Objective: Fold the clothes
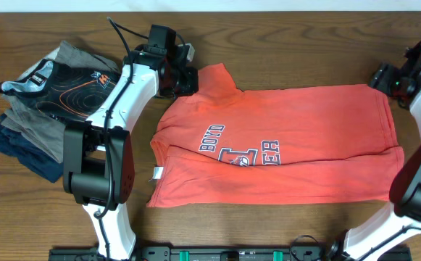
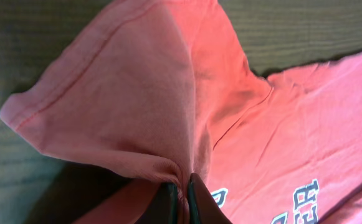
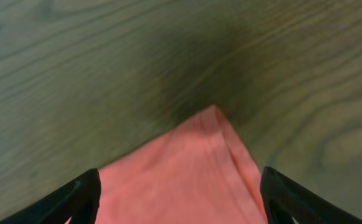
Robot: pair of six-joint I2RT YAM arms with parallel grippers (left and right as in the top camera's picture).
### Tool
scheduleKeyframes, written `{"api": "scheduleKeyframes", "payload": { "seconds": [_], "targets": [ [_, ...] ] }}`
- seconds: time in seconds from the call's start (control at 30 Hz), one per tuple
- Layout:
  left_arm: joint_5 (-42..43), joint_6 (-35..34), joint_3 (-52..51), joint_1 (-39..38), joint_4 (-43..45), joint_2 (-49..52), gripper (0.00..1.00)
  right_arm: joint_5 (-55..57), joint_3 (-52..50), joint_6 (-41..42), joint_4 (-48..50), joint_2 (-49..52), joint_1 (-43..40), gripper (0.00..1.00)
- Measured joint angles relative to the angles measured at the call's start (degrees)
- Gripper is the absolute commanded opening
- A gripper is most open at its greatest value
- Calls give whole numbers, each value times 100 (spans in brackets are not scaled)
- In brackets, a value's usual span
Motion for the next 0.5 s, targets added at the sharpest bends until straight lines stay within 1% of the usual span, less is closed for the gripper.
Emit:
{"api": "scheduleKeyframes", "payload": {
  "seconds": [0.13,0.4,0.47,0.5],
  "targets": [
    [0,0,0,0,-98,0,6,94,2,72,599,494,0,78],
    [0,0,0,0,-125,0,6,149,2,175,1163,1176,0,78],
    [0,0,0,0,-144,0,6,179,31,186,1305,1228,4,72],
    [0,0,0,0,-153,0,6,181,31,201,1311,1233,4,64]
  ]
}}
